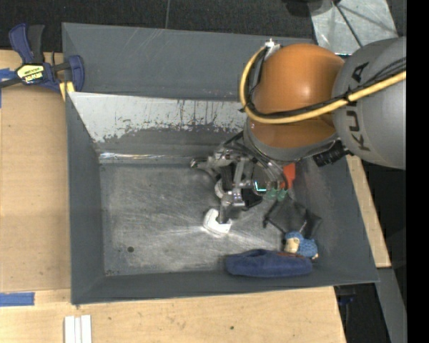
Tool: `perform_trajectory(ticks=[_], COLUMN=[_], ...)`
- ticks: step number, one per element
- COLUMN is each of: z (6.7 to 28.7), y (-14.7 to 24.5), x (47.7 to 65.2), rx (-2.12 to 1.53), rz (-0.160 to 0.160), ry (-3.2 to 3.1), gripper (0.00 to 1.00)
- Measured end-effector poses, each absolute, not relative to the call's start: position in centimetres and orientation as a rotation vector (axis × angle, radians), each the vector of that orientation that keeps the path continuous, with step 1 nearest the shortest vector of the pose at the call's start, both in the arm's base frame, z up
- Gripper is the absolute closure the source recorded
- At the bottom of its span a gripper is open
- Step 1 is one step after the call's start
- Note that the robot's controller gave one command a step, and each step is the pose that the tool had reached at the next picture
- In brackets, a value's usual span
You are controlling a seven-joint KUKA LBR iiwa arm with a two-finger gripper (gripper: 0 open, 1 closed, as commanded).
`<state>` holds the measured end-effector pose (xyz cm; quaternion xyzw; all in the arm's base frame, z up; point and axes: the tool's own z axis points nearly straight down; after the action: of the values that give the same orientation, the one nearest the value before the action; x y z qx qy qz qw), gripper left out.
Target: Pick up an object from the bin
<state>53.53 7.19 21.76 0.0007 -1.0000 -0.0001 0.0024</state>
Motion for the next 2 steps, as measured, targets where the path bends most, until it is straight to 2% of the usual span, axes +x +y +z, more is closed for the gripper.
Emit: perform_trajectory(ticks=[1, 2], z=[12.4, 11.8], y=[4.8, 3.6], x=[55.1, 55.4], rx=[-1.364, -1.378], rz=[-0.012, -0.020], ry=[-2.844, -2.863], gripper=[0.00, 0.00])
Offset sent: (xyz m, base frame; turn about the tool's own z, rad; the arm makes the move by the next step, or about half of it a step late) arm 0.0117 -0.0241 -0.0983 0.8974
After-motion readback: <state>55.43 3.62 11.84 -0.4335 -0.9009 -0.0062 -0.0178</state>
